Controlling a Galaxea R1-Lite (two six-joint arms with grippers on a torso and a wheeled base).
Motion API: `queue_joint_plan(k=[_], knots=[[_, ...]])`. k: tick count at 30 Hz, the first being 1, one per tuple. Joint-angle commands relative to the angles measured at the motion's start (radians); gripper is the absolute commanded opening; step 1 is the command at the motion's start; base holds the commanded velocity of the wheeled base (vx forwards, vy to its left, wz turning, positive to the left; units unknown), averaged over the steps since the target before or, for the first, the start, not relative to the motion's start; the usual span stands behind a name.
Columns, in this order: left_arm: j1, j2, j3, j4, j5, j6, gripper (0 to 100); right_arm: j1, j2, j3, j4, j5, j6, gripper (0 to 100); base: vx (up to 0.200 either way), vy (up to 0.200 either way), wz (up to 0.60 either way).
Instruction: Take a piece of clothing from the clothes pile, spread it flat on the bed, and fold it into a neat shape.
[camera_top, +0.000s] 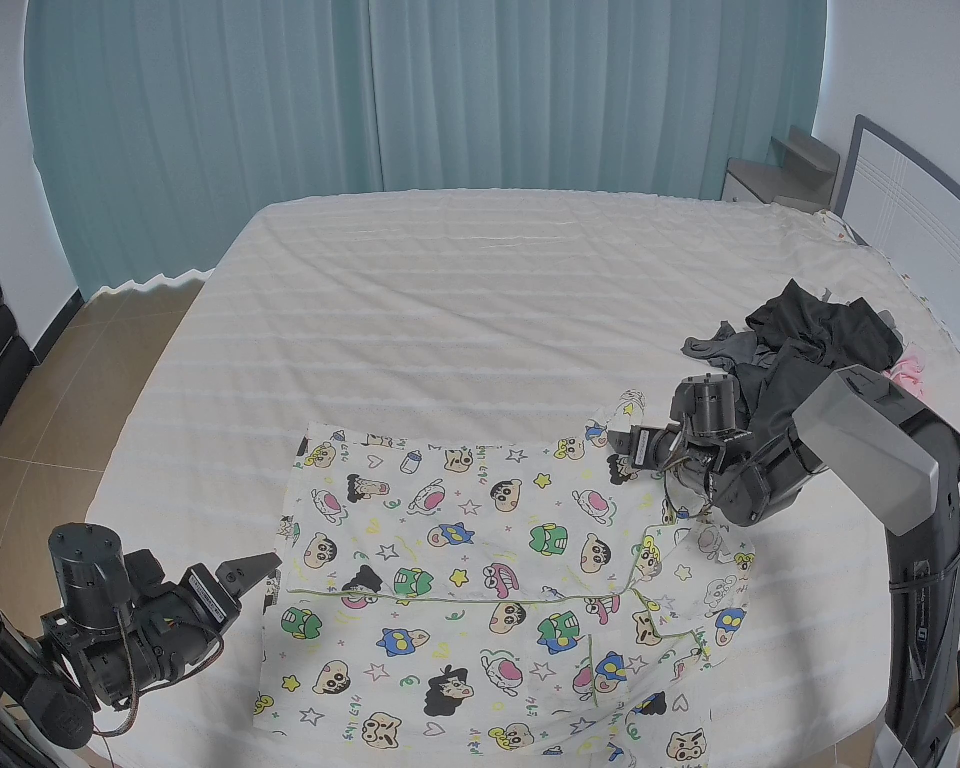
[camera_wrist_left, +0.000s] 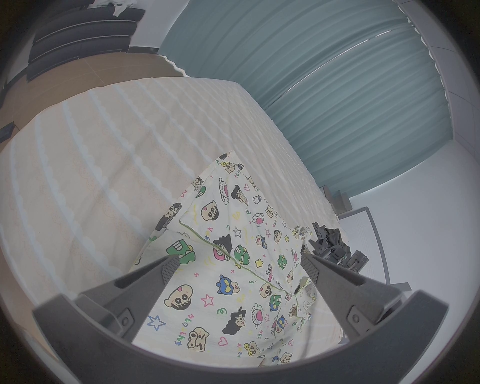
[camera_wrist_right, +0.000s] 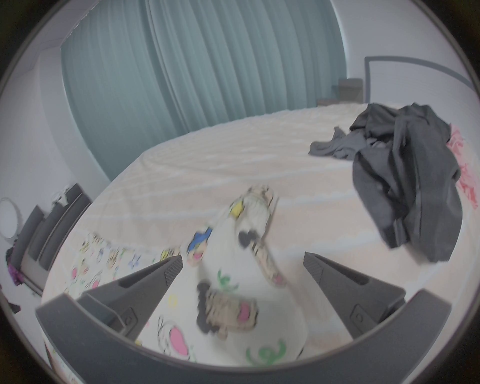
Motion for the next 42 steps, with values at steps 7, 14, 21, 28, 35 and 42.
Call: queue_joint_plan(k=[7, 14, 21, 28, 35, 42], knots=[[0.000, -0.001, 0.007, -0.001, 0.001, 0.000, 100, -0.036, -0.066, 0.142, 0.001, 0.110, 0.004, 100, 0.000, 0.000, 0.00], [0.000, -0.001, 0.007, -0.001, 0.001, 0.000, 100, -0.056, -0.078, 0.196, -0.002, 0.167, 0.023, 0, 0.000, 0.000, 0.00], [0.000, -0.001, 0.007, -0.001, 0.001, -0.001, 100, -0.057, -0.124, 0.243, -0.025, 0.177, 0.107, 0, 0.000, 0.000, 0.00], [0.000, -0.002, 0.007, -0.001, 0.001, 0.000, 100, -0.076, -0.129, 0.306, -0.092, 0.174, 0.120, 0, 0.000, 0.000, 0.00], [0.000, -0.002, 0.007, -0.001, 0.001, 0.000, 100, -0.100, -0.123, 0.346, -0.152, 0.168, 0.116, 0, 0.000, 0.000, 0.00], [0.000, -0.002, 0.005, -0.001, 0.001, 0.000, 100, -0.108, -0.116, 0.386, -0.163, 0.167, 0.110, 0, 0.000, 0.000, 0.00]])
